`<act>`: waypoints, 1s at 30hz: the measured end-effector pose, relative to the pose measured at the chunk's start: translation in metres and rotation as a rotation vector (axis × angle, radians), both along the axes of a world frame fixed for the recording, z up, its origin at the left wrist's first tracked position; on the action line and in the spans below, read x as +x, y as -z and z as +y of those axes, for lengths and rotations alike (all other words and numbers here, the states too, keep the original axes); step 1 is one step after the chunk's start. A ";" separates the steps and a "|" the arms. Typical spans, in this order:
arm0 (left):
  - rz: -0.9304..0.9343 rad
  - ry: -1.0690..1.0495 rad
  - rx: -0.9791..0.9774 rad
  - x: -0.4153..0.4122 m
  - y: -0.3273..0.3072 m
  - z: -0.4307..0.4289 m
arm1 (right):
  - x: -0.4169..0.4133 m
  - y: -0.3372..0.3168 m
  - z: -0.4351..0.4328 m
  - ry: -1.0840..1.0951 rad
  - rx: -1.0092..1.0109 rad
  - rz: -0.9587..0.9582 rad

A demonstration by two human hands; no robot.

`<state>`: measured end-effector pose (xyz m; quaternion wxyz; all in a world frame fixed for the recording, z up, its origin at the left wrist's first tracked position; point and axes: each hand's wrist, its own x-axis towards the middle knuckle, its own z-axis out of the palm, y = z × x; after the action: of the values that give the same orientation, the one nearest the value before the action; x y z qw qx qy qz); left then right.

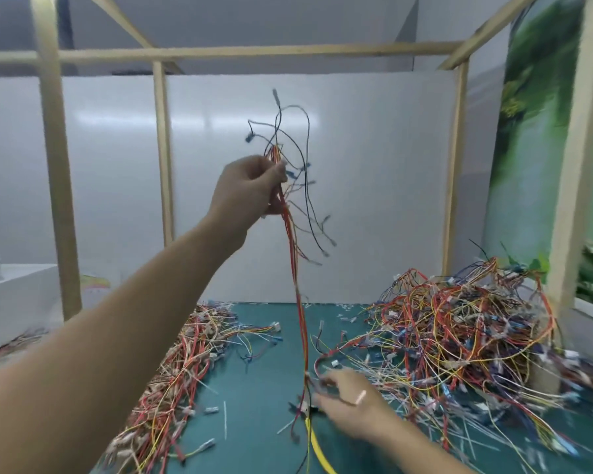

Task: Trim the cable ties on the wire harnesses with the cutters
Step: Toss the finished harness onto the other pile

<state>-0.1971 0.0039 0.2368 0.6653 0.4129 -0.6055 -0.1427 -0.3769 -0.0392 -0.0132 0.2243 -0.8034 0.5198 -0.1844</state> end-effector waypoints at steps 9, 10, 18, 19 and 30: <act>0.271 0.080 -0.120 -0.002 -0.058 0.017 | -0.001 -0.088 0.038 -0.376 0.284 -0.944; 0.288 0.079 -0.114 -0.007 -0.056 0.016 | 0.002 -0.093 0.044 -0.421 0.322 -0.963; 0.159 0.000 0.139 -0.020 0.024 0.004 | -0.015 -0.111 0.060 -0.644 0.619 -0.981; 0.152 -0.004 0.167 -0.017 0.034 0.003 | -0.017 -0.107 0.060 -0.588 0.616 -0.957; 0.280 -0.073 0.236 0.021 0.107 -0.004 | -0.045 -0.051 0.045 -0.236 0.529 -0.849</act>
<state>-0.1758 -0.0006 0.1302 0.6947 0.4859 -0.4706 -0.2446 -0.4221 0.0056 0.0373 0.6305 -0.6267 0.3177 -0.3299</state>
